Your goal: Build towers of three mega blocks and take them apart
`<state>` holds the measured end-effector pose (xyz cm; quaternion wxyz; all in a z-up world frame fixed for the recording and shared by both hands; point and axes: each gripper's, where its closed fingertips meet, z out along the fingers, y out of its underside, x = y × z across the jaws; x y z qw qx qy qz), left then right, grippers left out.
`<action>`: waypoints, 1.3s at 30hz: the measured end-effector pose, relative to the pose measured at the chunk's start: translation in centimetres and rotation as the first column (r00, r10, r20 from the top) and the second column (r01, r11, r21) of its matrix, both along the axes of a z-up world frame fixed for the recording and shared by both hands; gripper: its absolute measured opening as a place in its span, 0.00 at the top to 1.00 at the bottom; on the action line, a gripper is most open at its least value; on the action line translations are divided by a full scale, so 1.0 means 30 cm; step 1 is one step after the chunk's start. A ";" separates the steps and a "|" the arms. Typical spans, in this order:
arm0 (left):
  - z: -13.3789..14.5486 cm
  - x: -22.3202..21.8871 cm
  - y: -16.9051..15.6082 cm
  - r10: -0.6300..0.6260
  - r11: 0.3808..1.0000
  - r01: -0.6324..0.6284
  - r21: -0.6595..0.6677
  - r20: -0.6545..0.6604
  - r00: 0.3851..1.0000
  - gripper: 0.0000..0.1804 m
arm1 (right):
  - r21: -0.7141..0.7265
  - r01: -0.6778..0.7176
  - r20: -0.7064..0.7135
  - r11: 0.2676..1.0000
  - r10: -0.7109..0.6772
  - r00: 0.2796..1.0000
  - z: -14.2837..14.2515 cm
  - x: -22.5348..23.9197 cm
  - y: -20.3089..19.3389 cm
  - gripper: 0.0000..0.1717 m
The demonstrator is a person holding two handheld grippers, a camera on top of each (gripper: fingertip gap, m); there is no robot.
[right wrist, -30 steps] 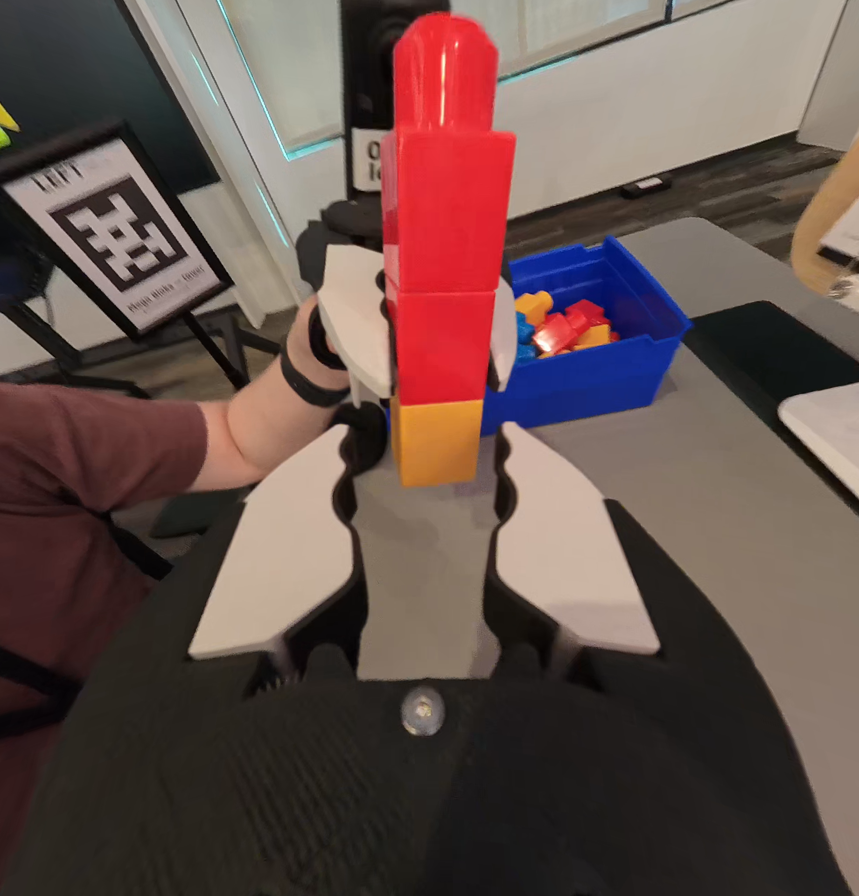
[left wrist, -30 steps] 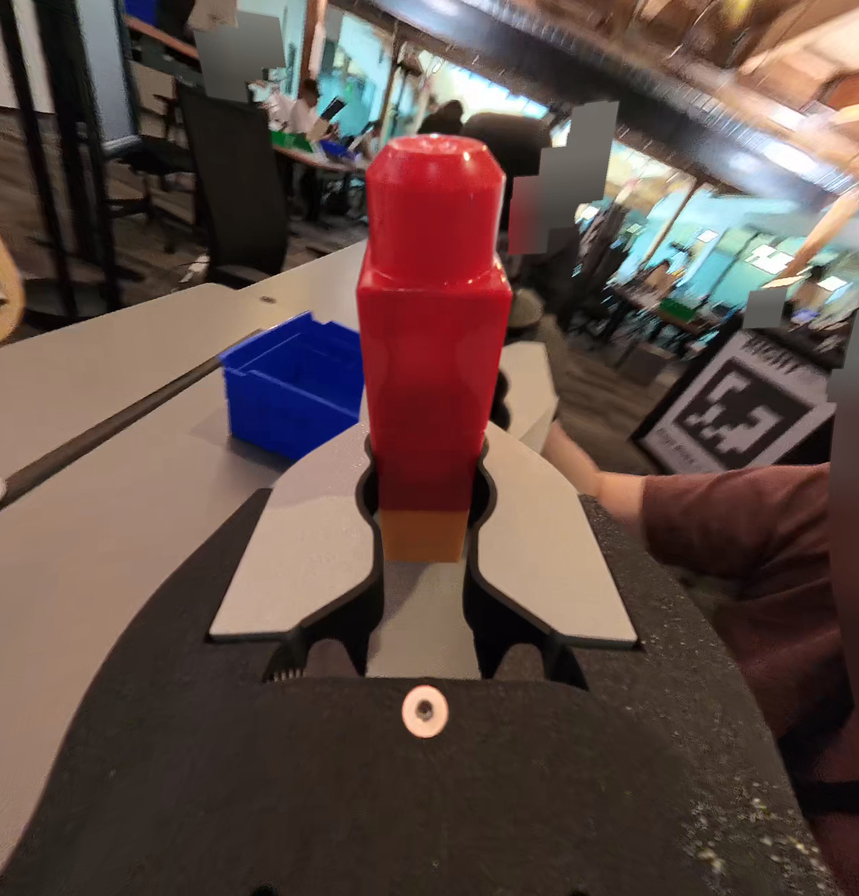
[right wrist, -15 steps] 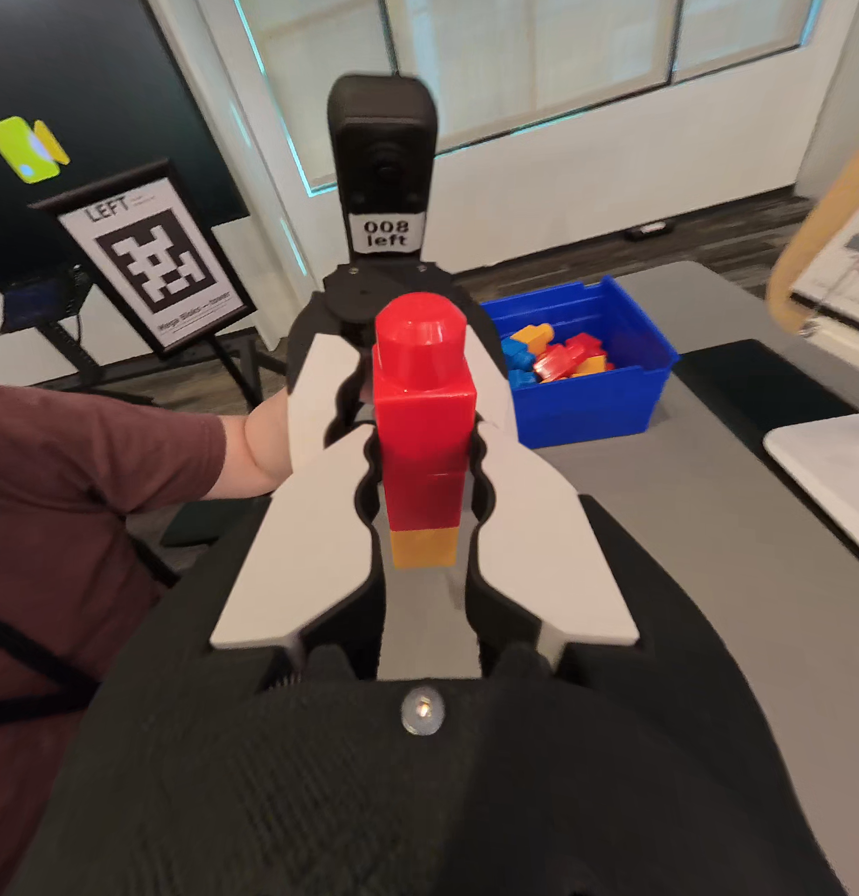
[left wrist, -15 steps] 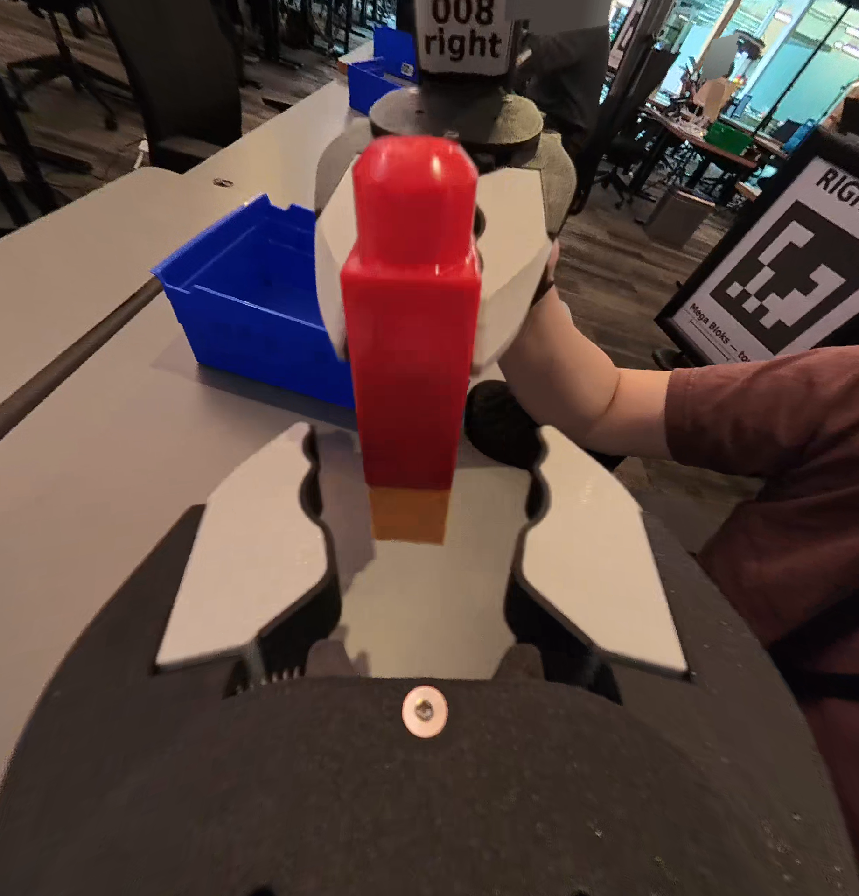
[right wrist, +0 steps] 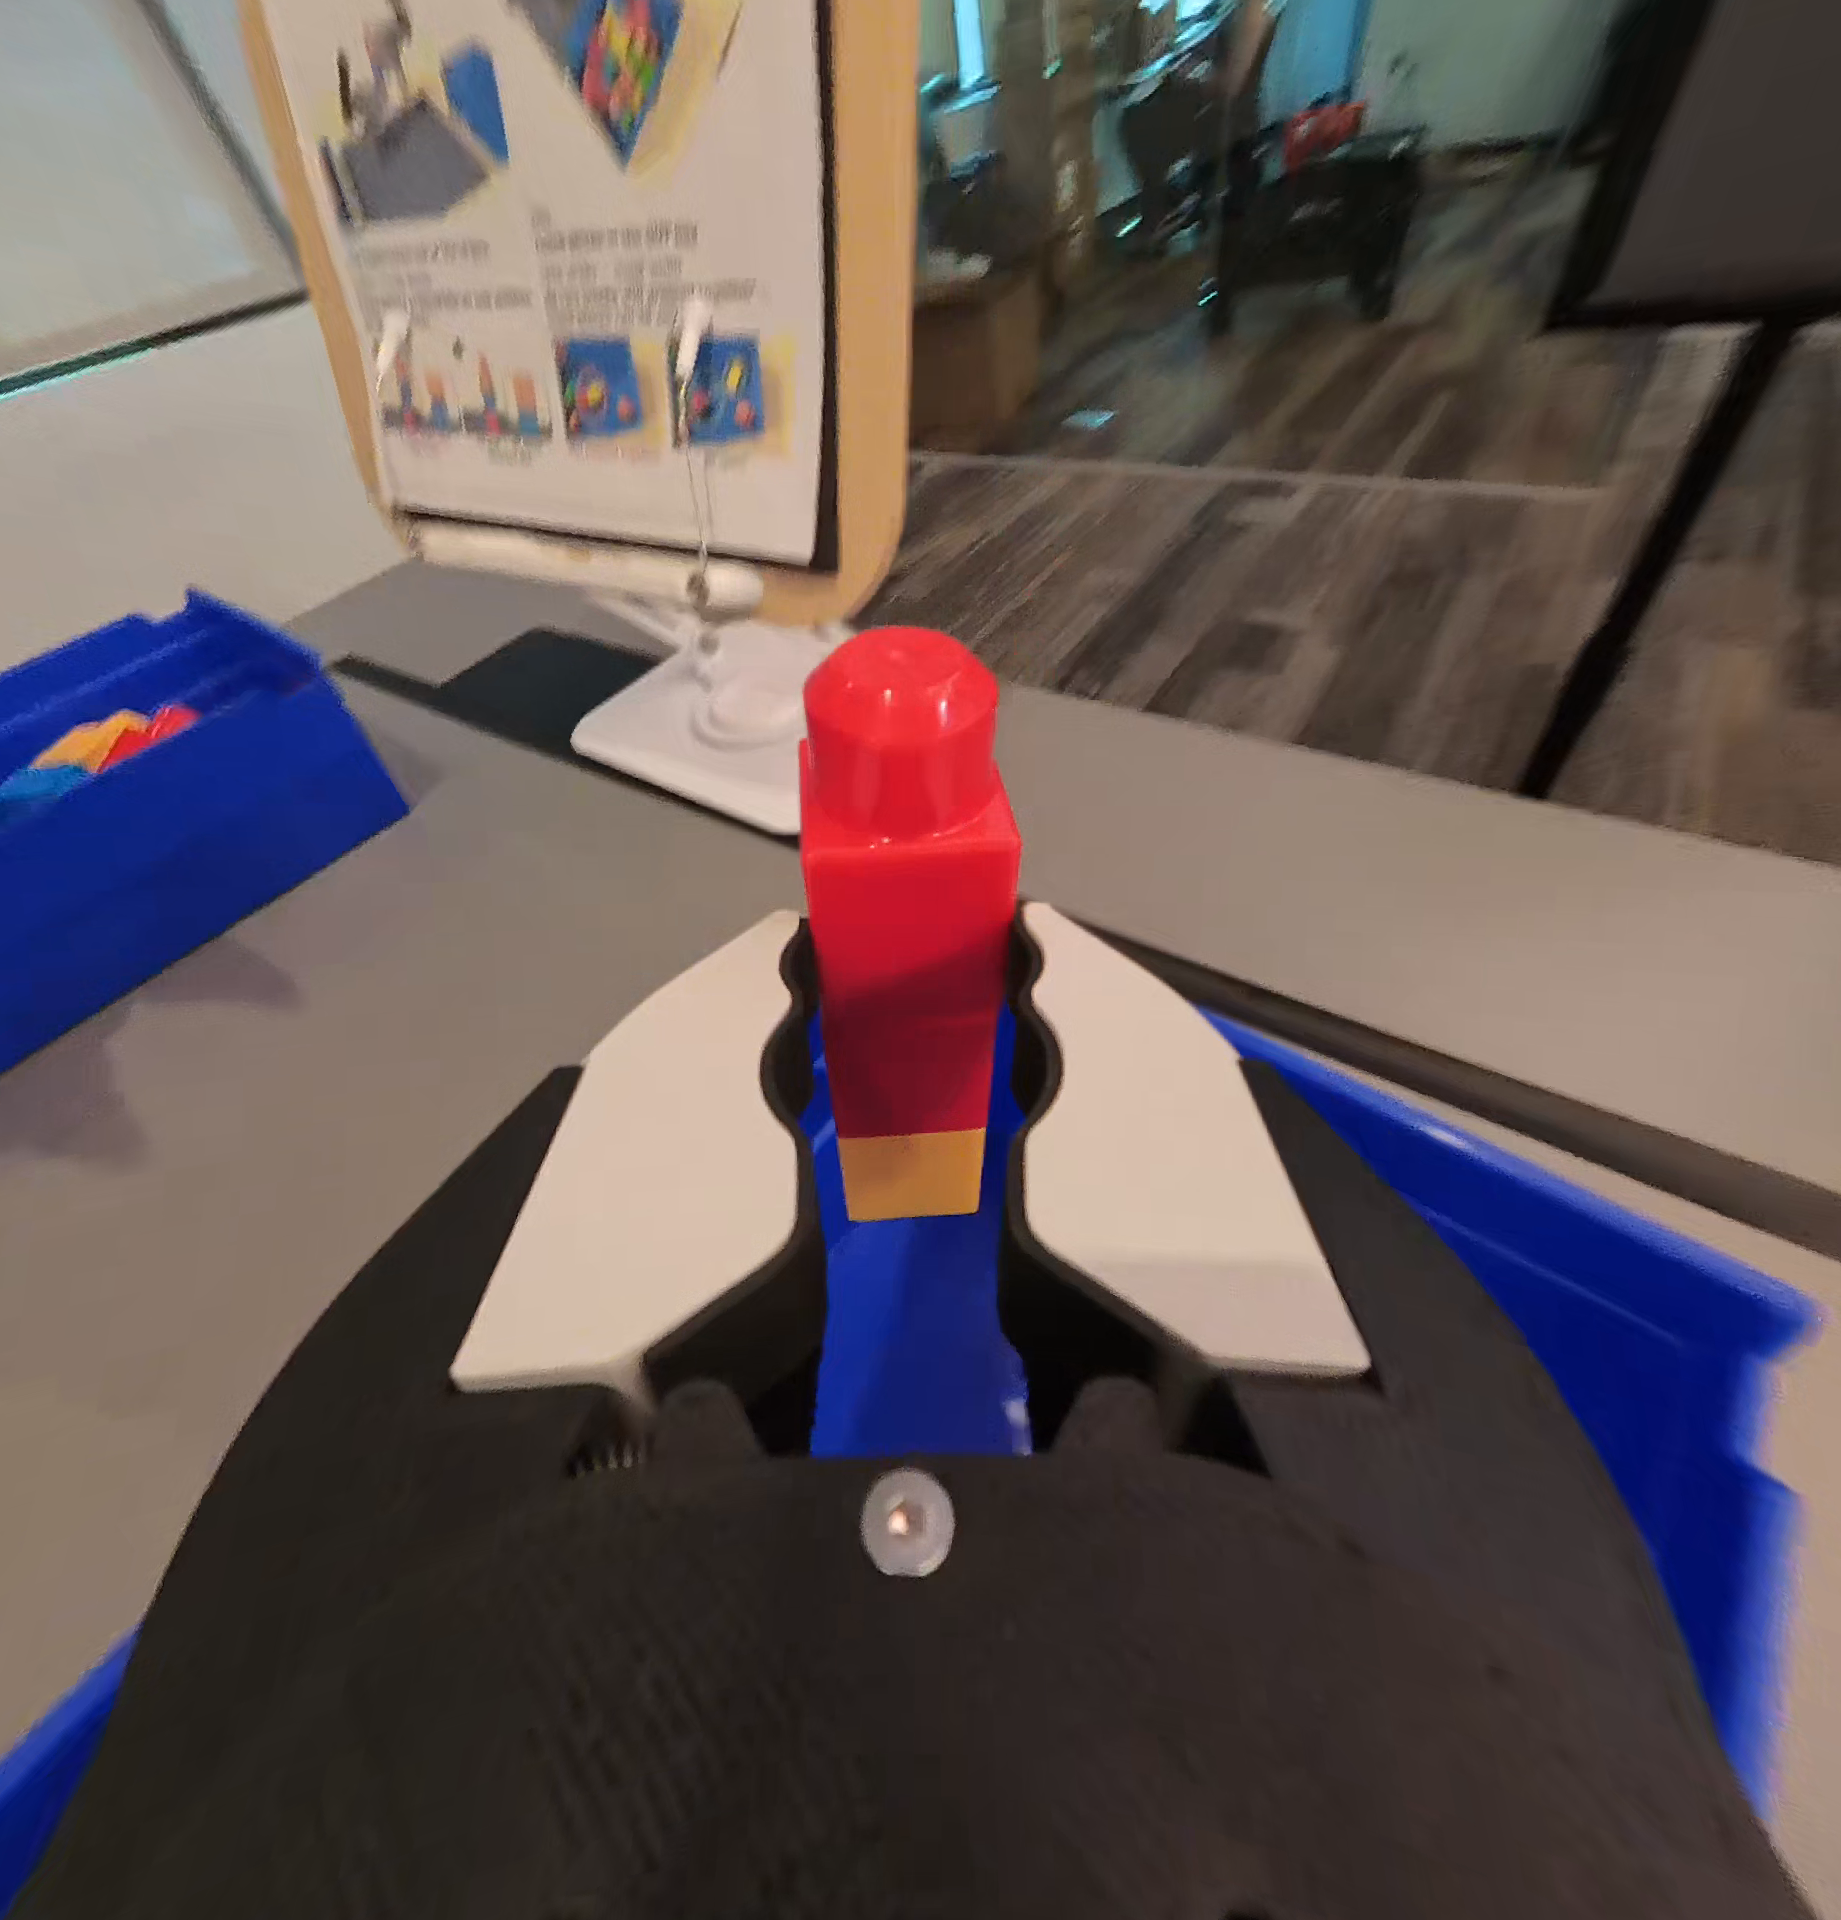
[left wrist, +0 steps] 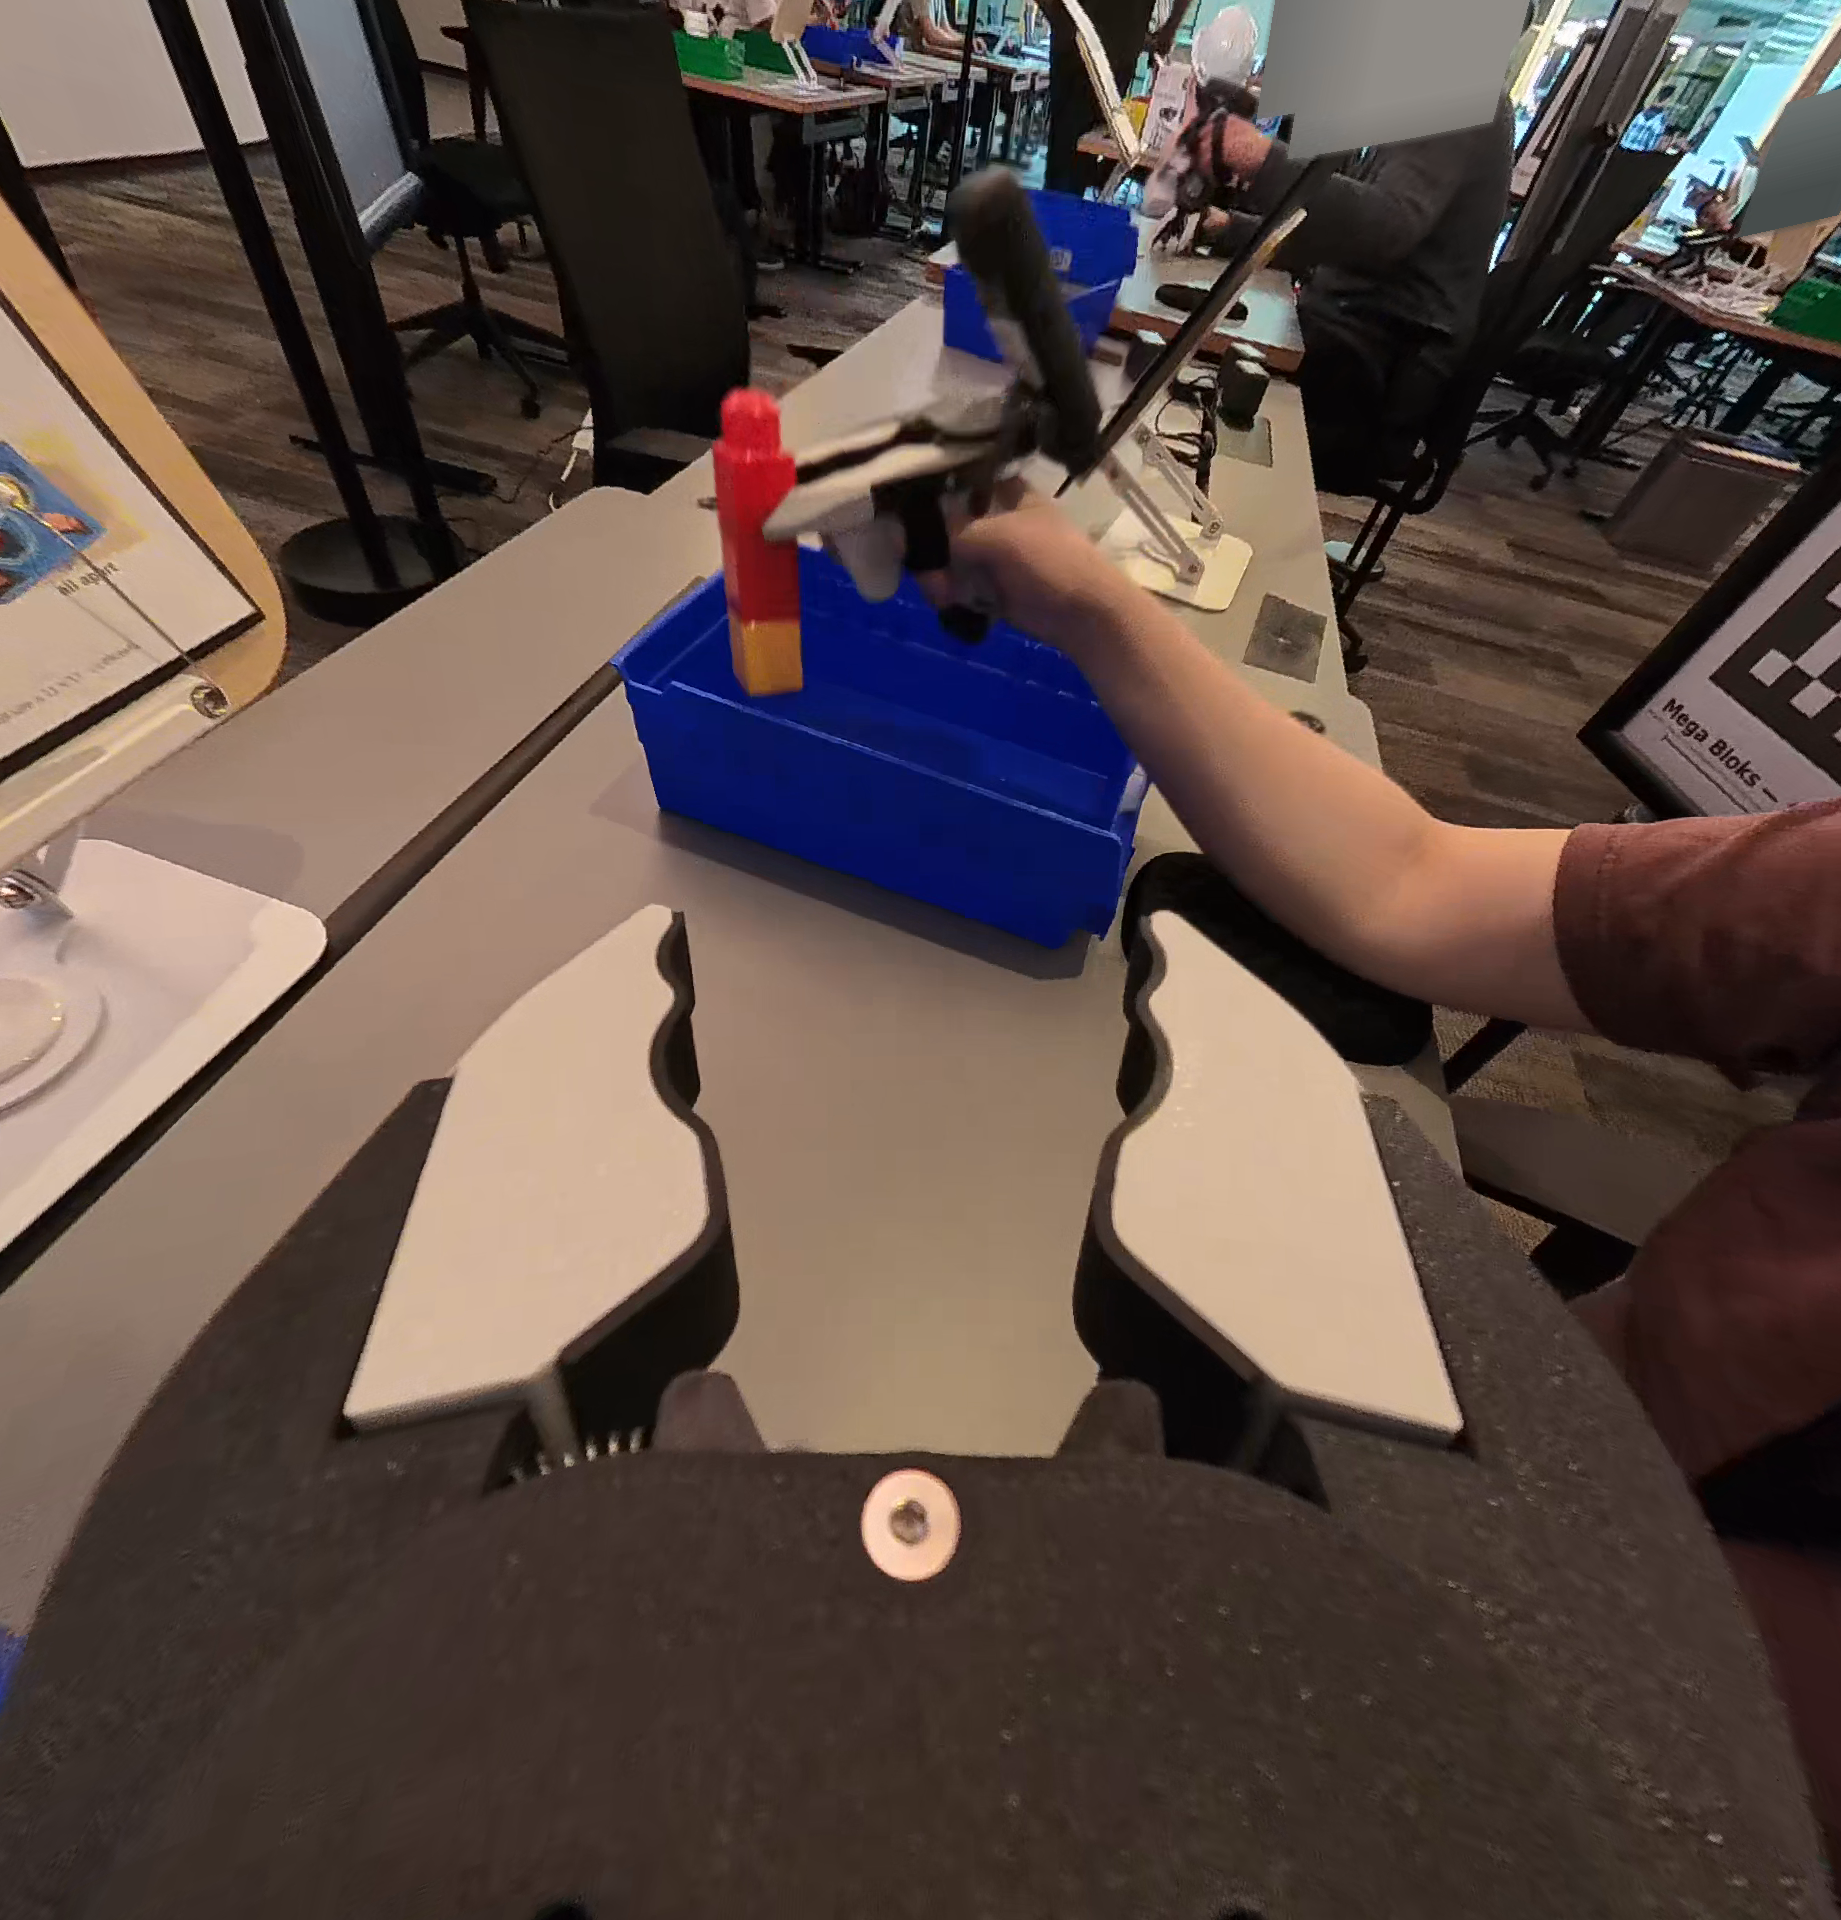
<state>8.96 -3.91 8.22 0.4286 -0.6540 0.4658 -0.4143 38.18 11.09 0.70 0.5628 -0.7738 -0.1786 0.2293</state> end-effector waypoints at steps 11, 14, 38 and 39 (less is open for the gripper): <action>0.012 -0.020 -0.012 -0.025 1.000 0.025 0.007 0.009 1.000 0.56 | -0.040 -0.116 0.182 0.992 0.121 0.976 -0.256 -0.068 0.047 0.78; 0.005 -0.020 -0.020 -0.033 0.999 0.033 0.005 -0.007 0.999 0.56 | -0.048 -0.159 0.146 0.986 0.164 0.976 -0.267 -0.079 0.037 0.77; -0.440 -0.791 0.149 0.378 0.818 -0.572 0.053 -0.800 0.466 0.63 | 0.161 -0.132 0.267 0.978 0.085 0.960 0.097 -0.025 -0.104 0.57; -0.477 -0.794 0.143 0.330 0.812 -0.583 0.002 -0.826 0.457 0.67 | 0.185 -0.136 0.277 0.973 0.081 0.957 0.127 -0.036 -0.117 0.57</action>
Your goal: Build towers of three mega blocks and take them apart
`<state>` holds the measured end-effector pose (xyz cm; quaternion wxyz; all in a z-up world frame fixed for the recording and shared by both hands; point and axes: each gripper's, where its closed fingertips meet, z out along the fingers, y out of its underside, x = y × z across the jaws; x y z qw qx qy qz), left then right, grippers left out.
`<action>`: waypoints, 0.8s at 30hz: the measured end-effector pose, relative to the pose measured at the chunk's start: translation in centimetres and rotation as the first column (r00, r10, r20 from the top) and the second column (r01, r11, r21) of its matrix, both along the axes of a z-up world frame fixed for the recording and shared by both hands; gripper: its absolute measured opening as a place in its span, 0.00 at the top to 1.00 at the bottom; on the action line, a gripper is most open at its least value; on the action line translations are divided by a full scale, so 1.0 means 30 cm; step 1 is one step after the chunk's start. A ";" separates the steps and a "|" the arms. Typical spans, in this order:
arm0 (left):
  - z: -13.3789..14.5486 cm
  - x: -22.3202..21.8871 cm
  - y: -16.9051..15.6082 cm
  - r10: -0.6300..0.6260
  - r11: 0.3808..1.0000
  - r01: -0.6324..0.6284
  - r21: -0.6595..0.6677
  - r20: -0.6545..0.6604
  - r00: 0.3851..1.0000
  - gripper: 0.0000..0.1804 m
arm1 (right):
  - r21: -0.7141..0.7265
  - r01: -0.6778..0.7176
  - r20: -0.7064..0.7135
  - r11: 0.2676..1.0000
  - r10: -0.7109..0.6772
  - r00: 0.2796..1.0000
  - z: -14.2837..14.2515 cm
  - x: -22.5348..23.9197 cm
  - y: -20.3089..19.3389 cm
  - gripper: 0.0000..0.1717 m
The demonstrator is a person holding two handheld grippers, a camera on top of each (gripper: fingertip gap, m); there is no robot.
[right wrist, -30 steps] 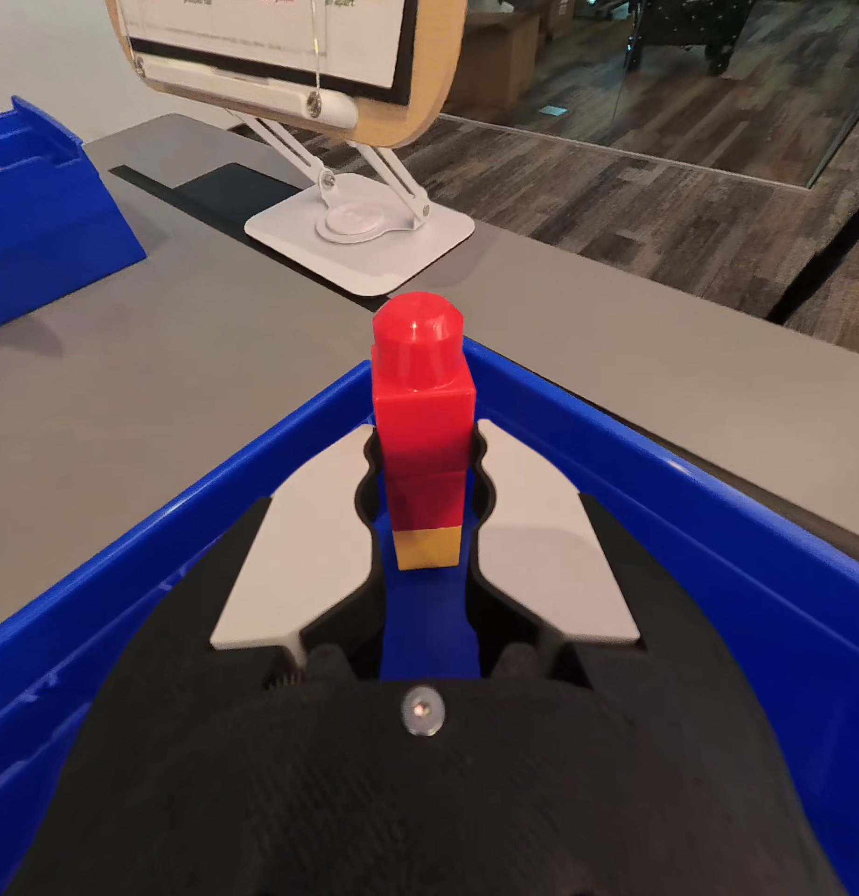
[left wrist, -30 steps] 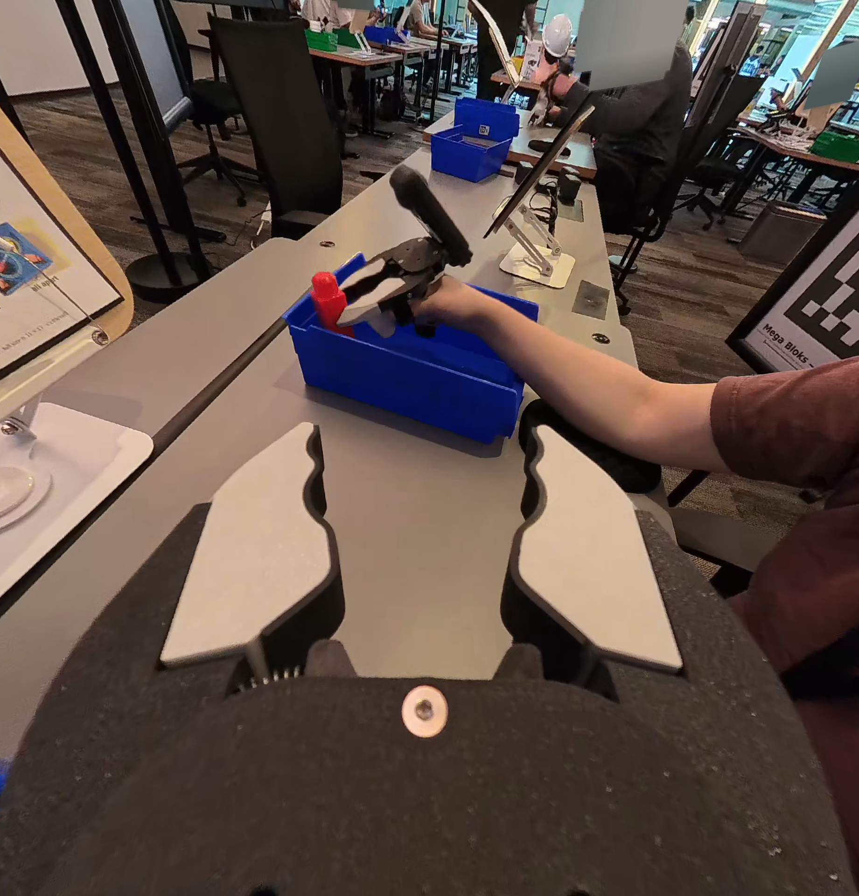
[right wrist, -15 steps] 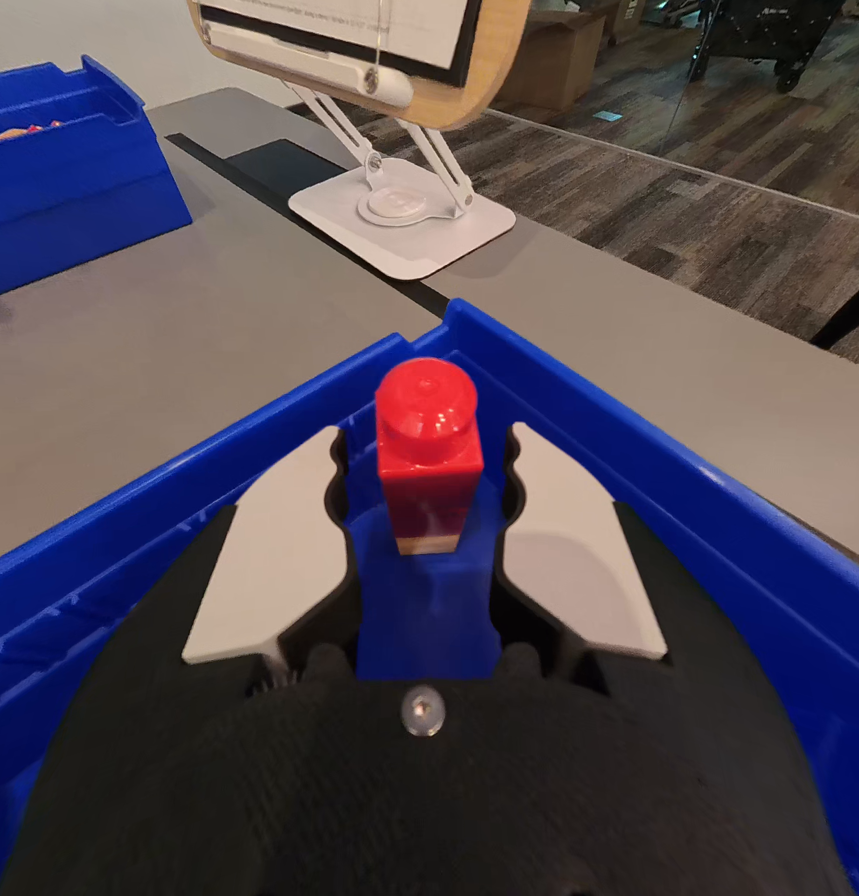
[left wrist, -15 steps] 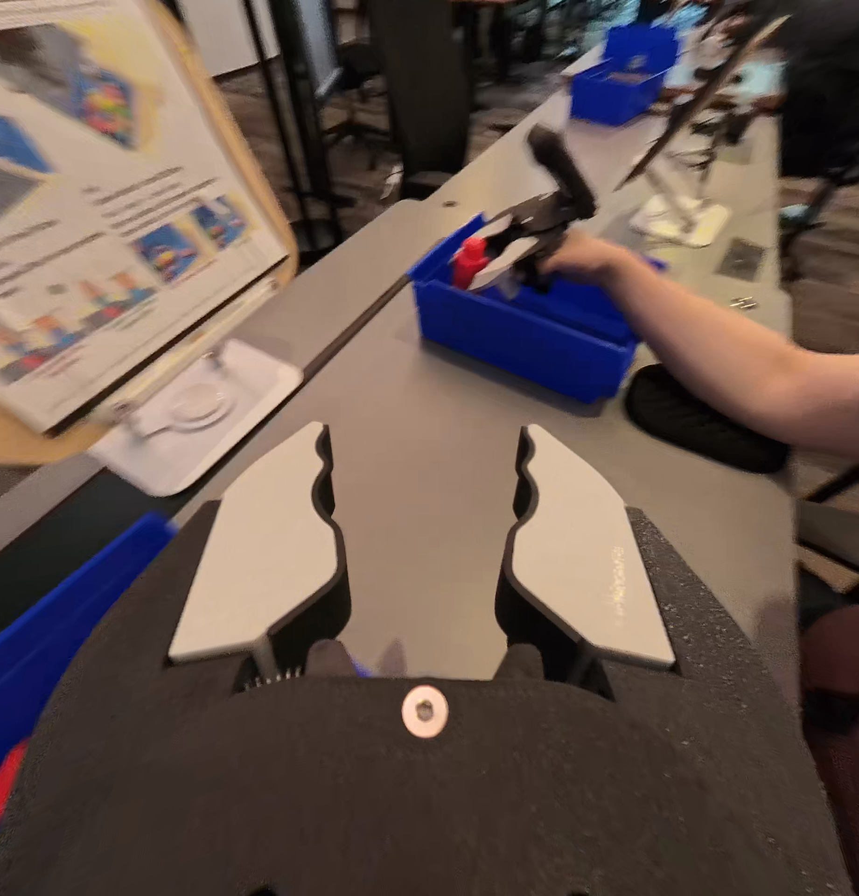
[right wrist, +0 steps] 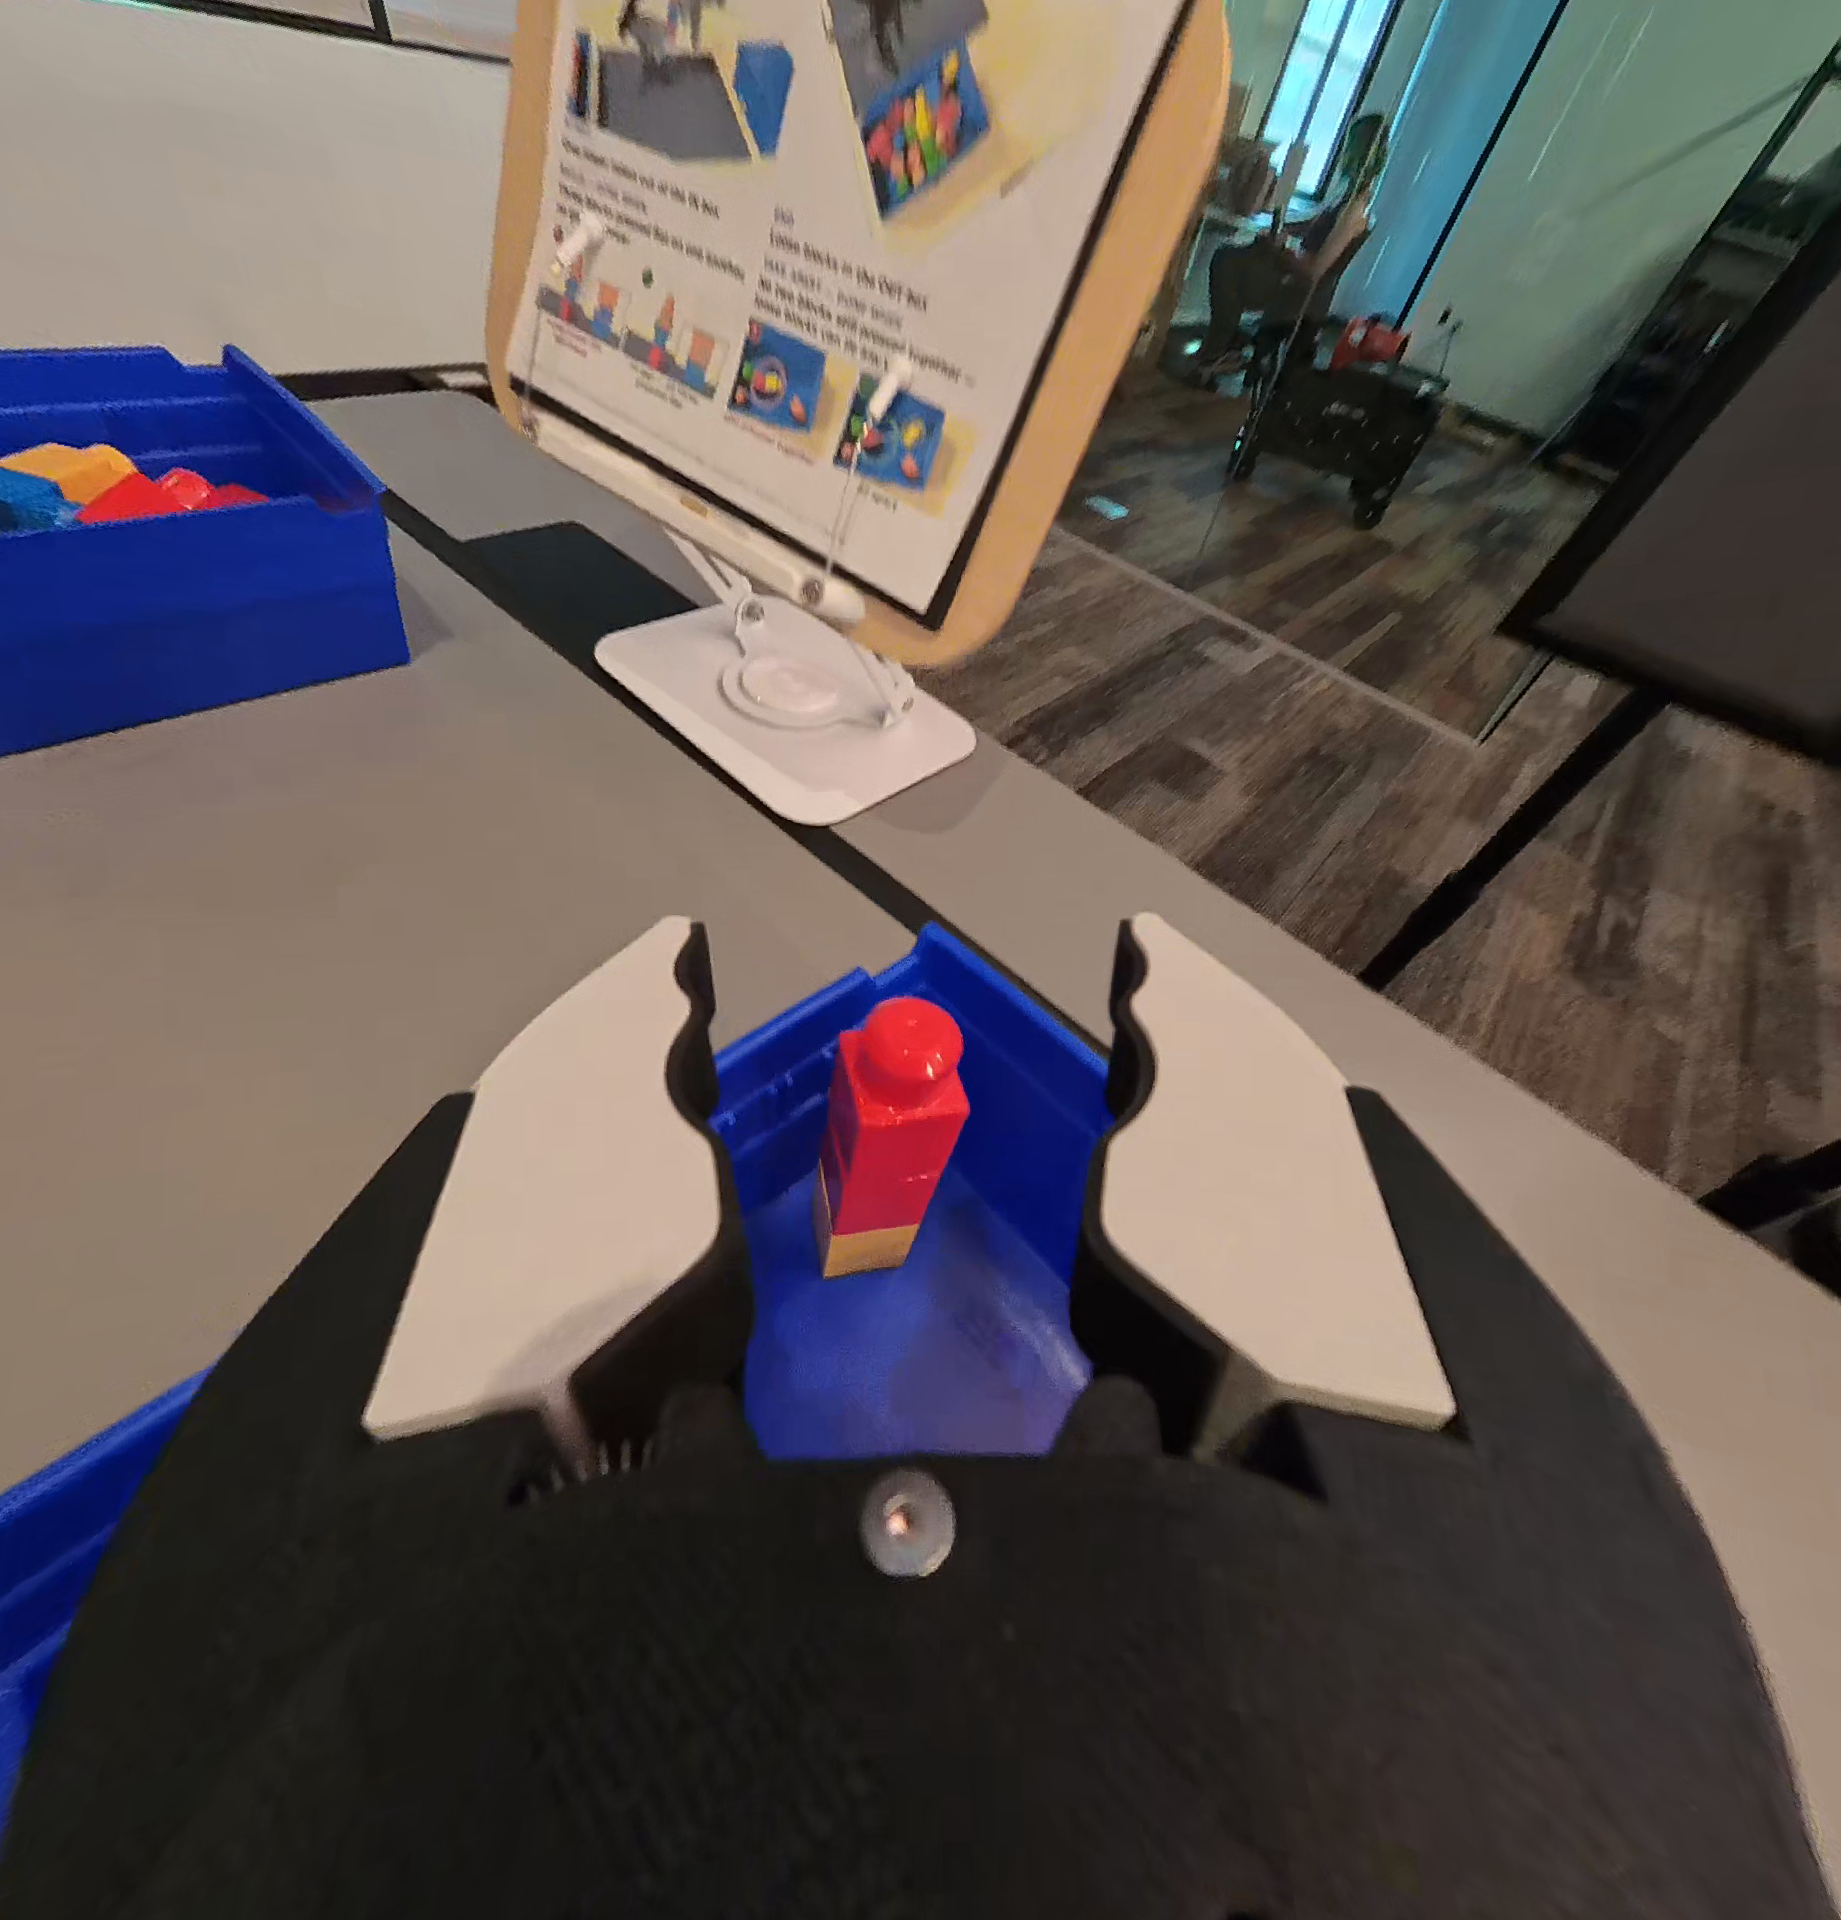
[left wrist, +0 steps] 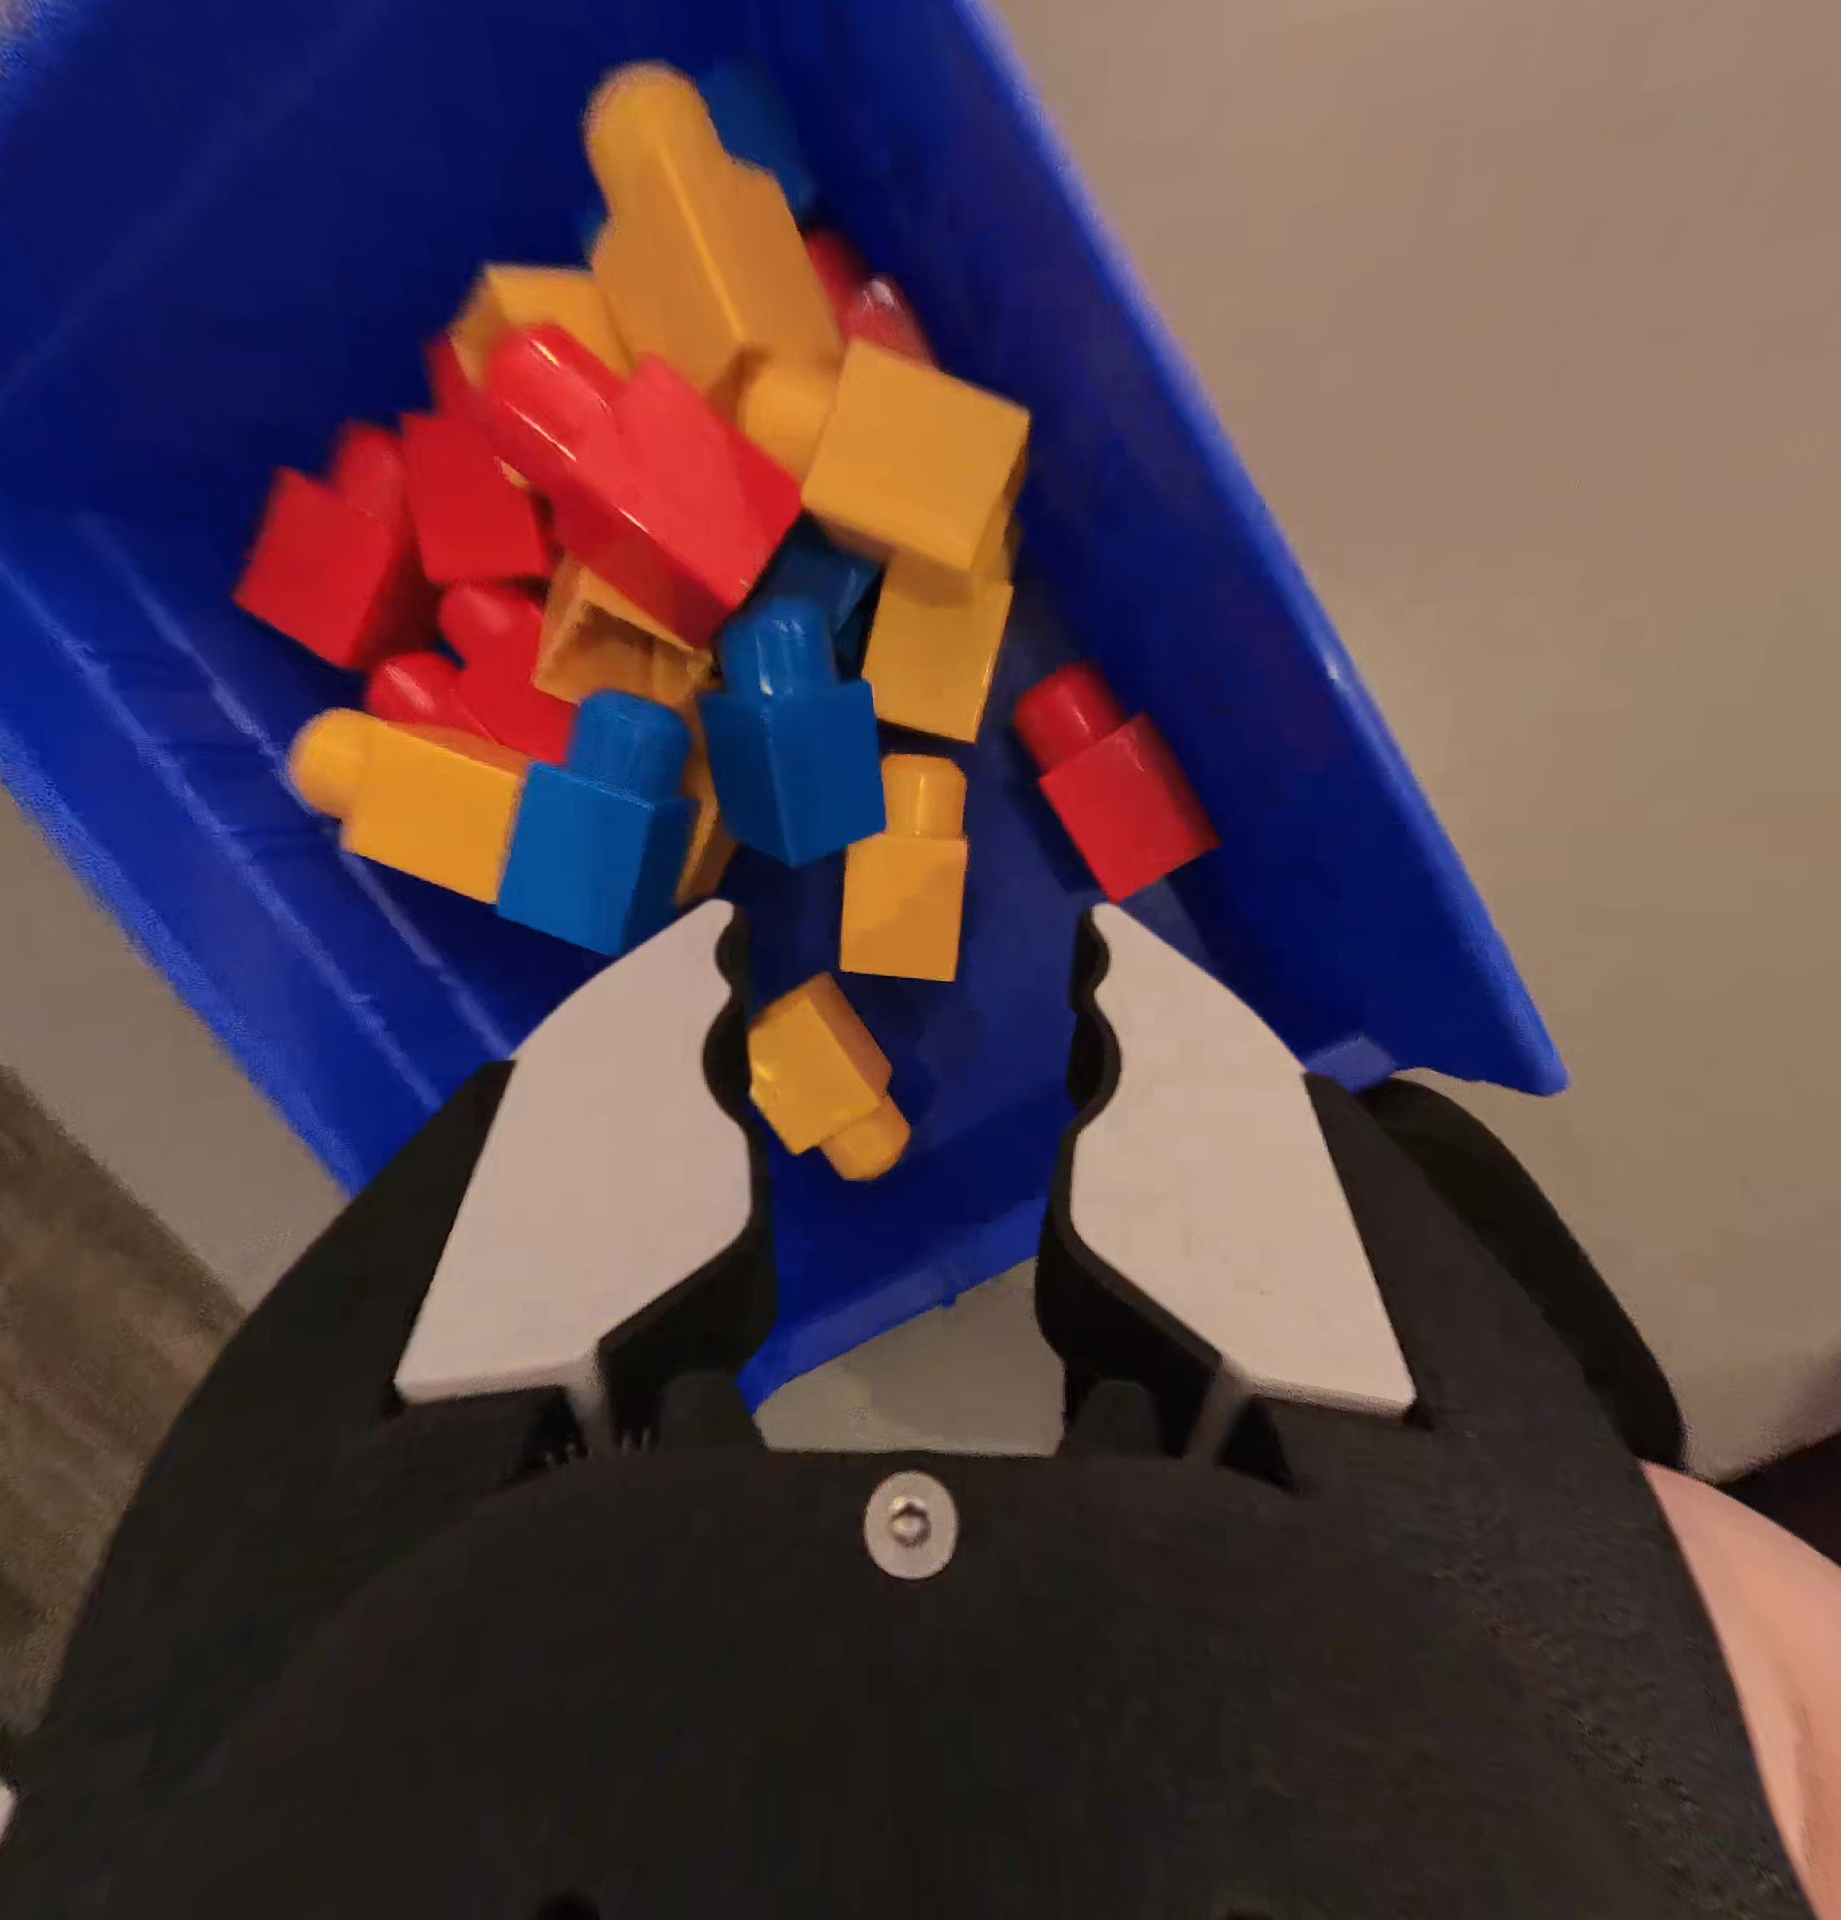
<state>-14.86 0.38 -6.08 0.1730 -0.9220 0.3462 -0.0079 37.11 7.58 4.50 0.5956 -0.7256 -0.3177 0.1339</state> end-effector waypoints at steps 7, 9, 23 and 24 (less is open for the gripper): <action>-0.142 -0.022 0.062 0.060 0.990 -0.067 -0.124 -0.054 0.997 0.63 | 0.118 -0.091 0.078 0.989 0.082 0.994 0.123 -0.118 -0.092 0.57; -0.163 -0.041 0.083 0.074 0.989 -0.086 -0.116 -0.105 0.992 0.62 | 0.137 -0.113 0.112 0.984 0.098 0.989 0.132 -0.147 -0.106 0.57; -0.104 -0.071 0.116 0.100 0.994 -0.103 -0.021 -0.112 0.989 0.77 | 0.153 -0.163 0.184 0.975 0.135 0.974 0.118 -0.229 -0.108 0.62; -0.063 -0.058 0.111 0.095 0.995 -0.094 0.014 -0.067 0.993 0.77 | 0.152 -0.174 0.179 0.973 0.147 0.973 0.120 -0.245 -0.112 0.62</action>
